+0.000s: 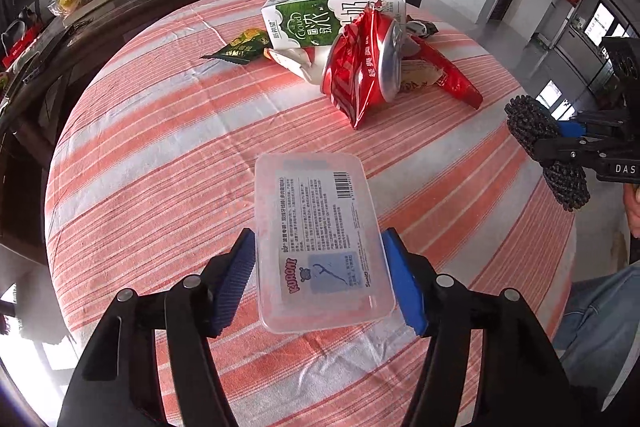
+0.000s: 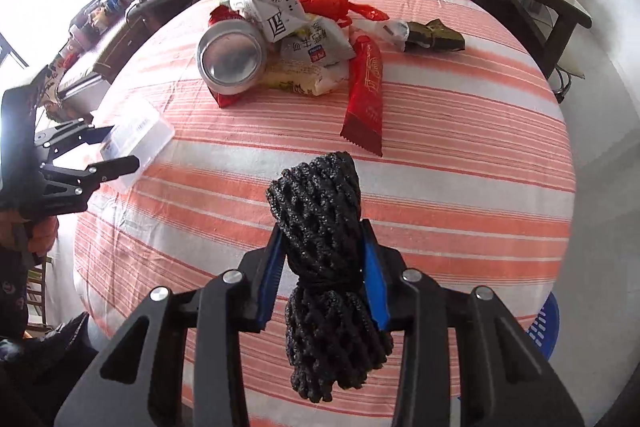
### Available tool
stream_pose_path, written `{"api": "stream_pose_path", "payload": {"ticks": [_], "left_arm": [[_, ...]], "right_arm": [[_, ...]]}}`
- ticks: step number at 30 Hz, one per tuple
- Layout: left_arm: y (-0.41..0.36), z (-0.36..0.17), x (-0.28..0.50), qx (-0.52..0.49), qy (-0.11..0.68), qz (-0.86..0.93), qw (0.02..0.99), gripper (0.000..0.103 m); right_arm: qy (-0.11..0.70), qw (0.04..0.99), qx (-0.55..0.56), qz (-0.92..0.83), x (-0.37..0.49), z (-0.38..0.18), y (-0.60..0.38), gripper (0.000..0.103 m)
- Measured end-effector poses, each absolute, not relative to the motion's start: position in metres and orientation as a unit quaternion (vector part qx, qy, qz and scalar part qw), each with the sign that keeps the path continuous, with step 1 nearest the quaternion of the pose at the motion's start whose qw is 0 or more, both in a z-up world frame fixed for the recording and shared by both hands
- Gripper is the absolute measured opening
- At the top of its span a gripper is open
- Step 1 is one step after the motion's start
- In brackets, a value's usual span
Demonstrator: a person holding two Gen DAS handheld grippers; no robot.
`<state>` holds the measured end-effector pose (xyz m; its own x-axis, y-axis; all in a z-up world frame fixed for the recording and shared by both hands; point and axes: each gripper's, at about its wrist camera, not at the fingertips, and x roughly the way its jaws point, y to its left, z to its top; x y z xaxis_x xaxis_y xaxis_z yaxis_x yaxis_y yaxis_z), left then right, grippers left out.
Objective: Collect trash
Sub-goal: 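Carry box and nets to the blue wastebasket and release both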
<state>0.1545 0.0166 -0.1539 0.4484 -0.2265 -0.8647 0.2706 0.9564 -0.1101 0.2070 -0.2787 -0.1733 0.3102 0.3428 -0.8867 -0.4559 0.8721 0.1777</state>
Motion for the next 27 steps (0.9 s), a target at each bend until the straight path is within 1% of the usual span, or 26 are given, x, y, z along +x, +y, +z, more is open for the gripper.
{"api": "stream_pose_path", "payload": {"ticks": [4,8,12,16,21,27], "left_arm": [[-0.011,-0.134,0.149,-0.006,0.486,-0.189,0.853,0.064],[-0.064,-0.117,0.153,-0.012,0.470,-0.242,0.849,0.064],[-0.140,-0.111,0.160,-0.002,0.465,-0.300,0.833,0.064],[-0.226,-0.109,0.162,0.016,0.462,-0.355,0.813,0.064],[-0.335,-0.129,0.159,0.039,0.468,-0.402,0.786,0.064],[-0.431,-0.183,0.164,0.078,0.485,-0.413,0.767,0.064]], "right_arm": [[0.499,0.836,0.031,0.227,0.198,-0.152,-0.331,0.036],[0.469,0.862,0.090,0.169,0.189,-0.141,-0.401,0.036],[0.460,0.873,0.132,0.092,0.175,-0.149,-0.483,0.036],[0.462,0.873,0.153,0.029,0.161,-0.172,-0.548,0.036],[0.472,0.862,0.183,-0.026,0.149,-0.218,-0.609,0.036],[0.465,0.853,0.230,-0.057,0.138,-0.262,-0.660,0.036]]}}
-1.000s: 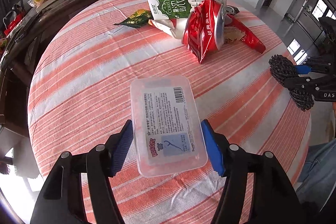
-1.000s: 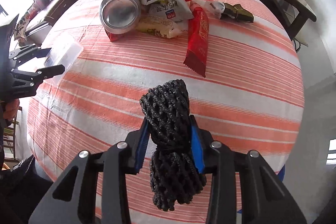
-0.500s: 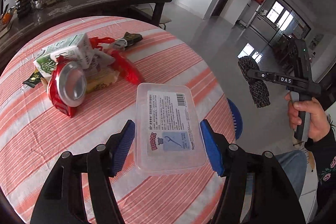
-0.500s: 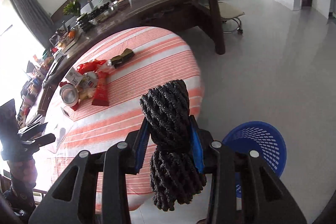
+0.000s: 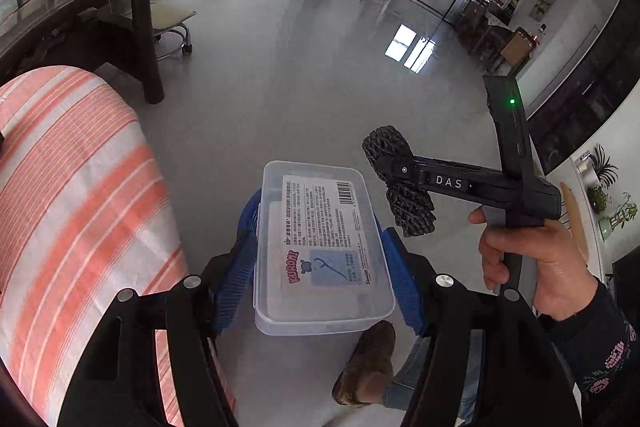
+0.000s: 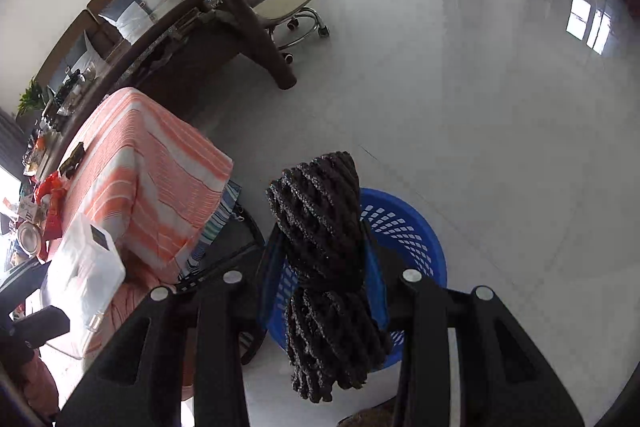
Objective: Collect trash
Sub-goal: 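Carry box and nets to the blue wastebasket and release both, then return both tools from the wastebasket to the table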
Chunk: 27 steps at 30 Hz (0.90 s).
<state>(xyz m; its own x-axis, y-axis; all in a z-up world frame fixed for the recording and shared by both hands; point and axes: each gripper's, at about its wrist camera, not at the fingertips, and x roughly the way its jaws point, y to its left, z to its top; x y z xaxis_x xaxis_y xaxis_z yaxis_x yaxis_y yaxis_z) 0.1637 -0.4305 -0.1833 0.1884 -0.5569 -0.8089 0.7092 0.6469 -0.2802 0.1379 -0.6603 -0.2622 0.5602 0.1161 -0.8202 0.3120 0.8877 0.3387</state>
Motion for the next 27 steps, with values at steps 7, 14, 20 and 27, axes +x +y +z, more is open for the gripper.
{"api": "stream_pose_path", "payload": {"ticks": [7,14,20,27], "left_arm": [[-0.484,-0.243,0.173,0.098,0.510,-0.404,0.753,0.059],[-0.514,-0.282,0.189,0.109,0.524,-0.397,0.746,0.047],[-0.499,-0.269,0.193,0.102,0.495,-0.383,0.773,0.085],[-0.442,-0.195,0.163,0.075,0.376,-0.384,0.840,0.098]], "right_arm": [[0.474,0.840,0.259,-0.059,0.138,-0.290,-0.697,0.036],[0.477,0.823,0.304,-0.046,0.142,-0.311,-0.710,0.043],[0.482,0.815,0.317,-0.044,0.141,-0.313,-0.713,0.081],[0.418,0.867,0.258,-0.085,0.130,-0.263,-0.707,0.089]]}}
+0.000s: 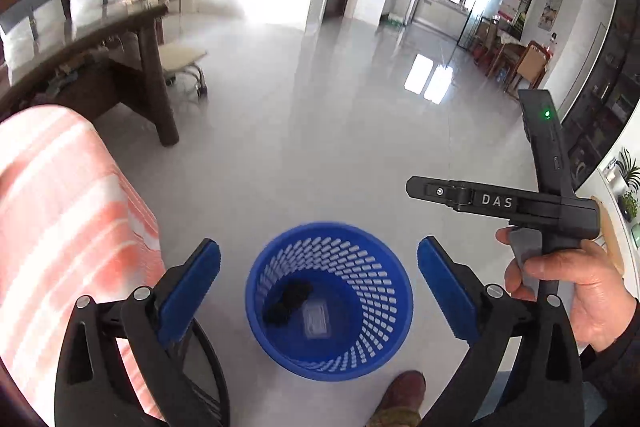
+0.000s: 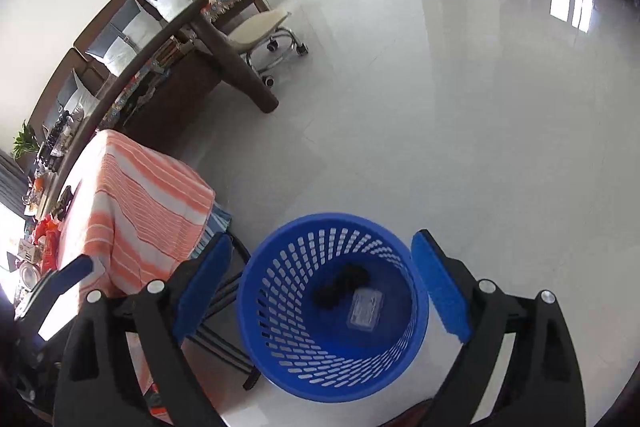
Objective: Collect trash
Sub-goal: 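Return both tools from the wastebasket to the table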
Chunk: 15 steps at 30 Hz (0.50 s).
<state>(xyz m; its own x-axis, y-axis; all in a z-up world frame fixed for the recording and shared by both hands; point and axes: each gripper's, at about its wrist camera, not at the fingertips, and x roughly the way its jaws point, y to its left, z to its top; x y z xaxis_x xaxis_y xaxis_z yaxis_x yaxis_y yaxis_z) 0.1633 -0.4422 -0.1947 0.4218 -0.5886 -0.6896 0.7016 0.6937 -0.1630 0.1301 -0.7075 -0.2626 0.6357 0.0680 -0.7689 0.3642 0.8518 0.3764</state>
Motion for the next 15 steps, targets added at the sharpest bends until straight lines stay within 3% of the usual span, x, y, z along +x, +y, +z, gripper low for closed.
{"api": "stream_pose_path", "payload": {"ticks": [4,8,15], "left_arm": [[-0.395,-0.157,0.135,0.053,0.306,-0.399,0.863,0.098],[-0.343,-0.153,0.122,0.039,0.340,-0.362,0.867,0.098],[-0.220,-0.174,0.118,0.031,0.418,-0.256,0.871,0.098]], "right_arm": [[0.335,0.915,0.200,-0.106,0.114,-0.216,-0.686,0.097],[0.252,0.954,0.122,-0.108,0.098,-0.182,-0.639,0.098],[0.231,0.971,0.040,-0.039,0.090,-0.176,-0.527,0.098]]}}
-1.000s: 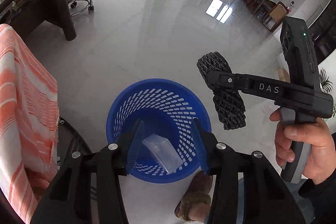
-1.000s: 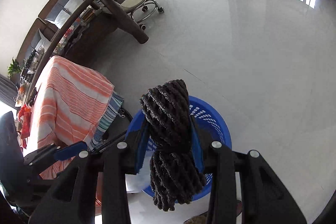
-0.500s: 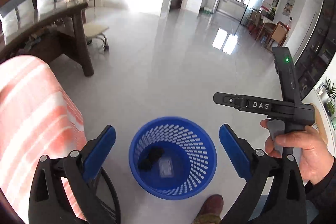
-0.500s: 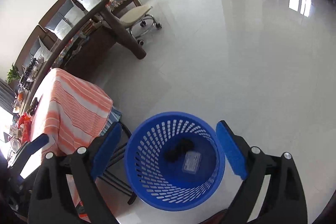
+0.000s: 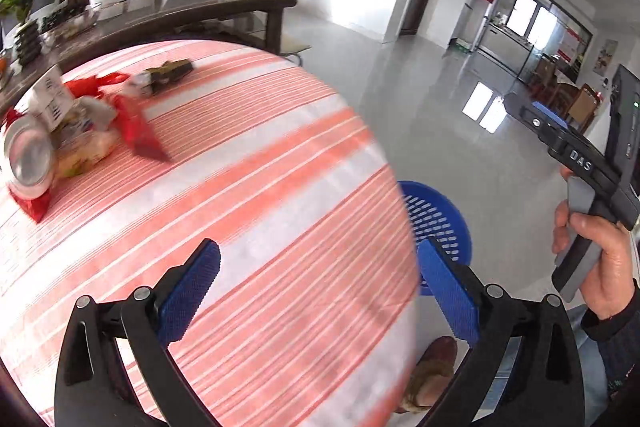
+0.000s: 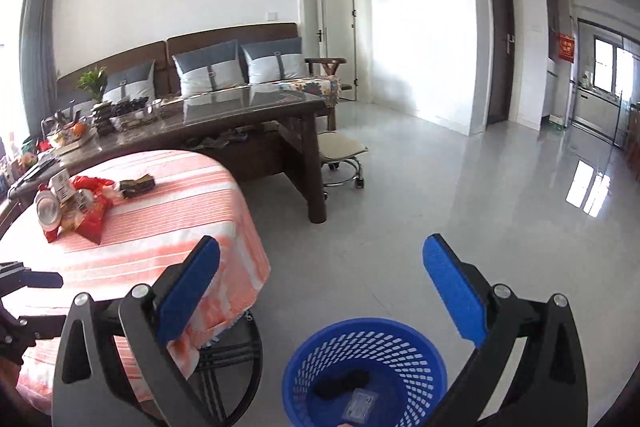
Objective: Collect trash
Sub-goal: 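Return both tools from the wastebasket to the table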
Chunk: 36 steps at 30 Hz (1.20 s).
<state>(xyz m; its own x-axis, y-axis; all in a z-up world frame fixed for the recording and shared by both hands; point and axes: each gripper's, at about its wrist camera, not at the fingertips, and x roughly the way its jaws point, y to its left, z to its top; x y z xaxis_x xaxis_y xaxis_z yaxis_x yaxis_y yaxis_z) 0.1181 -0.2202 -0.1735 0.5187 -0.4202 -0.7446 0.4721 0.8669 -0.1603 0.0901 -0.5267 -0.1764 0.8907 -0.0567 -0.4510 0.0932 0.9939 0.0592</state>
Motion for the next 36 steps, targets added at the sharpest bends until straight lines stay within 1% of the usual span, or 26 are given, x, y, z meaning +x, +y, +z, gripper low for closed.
{"api": "stream_pose_path", "payload": {"ticks": [4,8,14,16,18,21,23,36], "left_arm": [[-0.142,-0.178,0.119,0.043,0.418,-0.193,0.887,0.098],[-0.080,-0.182,0.121,0.073,0.421,-0.135,0.894,0.098],[-0.029,-0.198,0.143,0.087,0.445,-0.098,0.886,0.098],[-0.019,-0.202,0.153,0.054,0.460,-0.116,0.879,0.098],[-0.017,-0.202,0.158,0.058,0.459,-0.111,0.880,0.098],[-0.018,-0.203,0.162,0.062,0.458,-0.111,0.880,0.099],[-0.018,-0.204,0.161,0.062,0.458,-0.111,0.880,0.099],[-0.020,-0.204,0.160,0.060,0.459,-0.109,0.880,0.099]], "right_arm": [[0.271,0.962,0.033,0.021,0.093,-0.194,-0.452,0.098],[0.336,0.939,-0.002,0.076,0.109,-0.208,-0.372,0.098],[0.423,0.896,-0.045,0.125,0.153,-0.218,-0.277,0.098],[0.439,0.887,-0.071,0.121,0.165,-0.227,-0.257,0.098],[0.447,0.883,-0.083,0.117,0.177,-0.233,-0.247,0.098],[0.454,0.880,-0.066,0.121,0.186,-0.234,-0.248,0.098],[0.449,0.883,-0.045,0.129,0.185,-0.237,-0.255,0.099],[0.447,0.884,-0.046,0.125,0.188,-0.236,-0.250,0.099]]}}
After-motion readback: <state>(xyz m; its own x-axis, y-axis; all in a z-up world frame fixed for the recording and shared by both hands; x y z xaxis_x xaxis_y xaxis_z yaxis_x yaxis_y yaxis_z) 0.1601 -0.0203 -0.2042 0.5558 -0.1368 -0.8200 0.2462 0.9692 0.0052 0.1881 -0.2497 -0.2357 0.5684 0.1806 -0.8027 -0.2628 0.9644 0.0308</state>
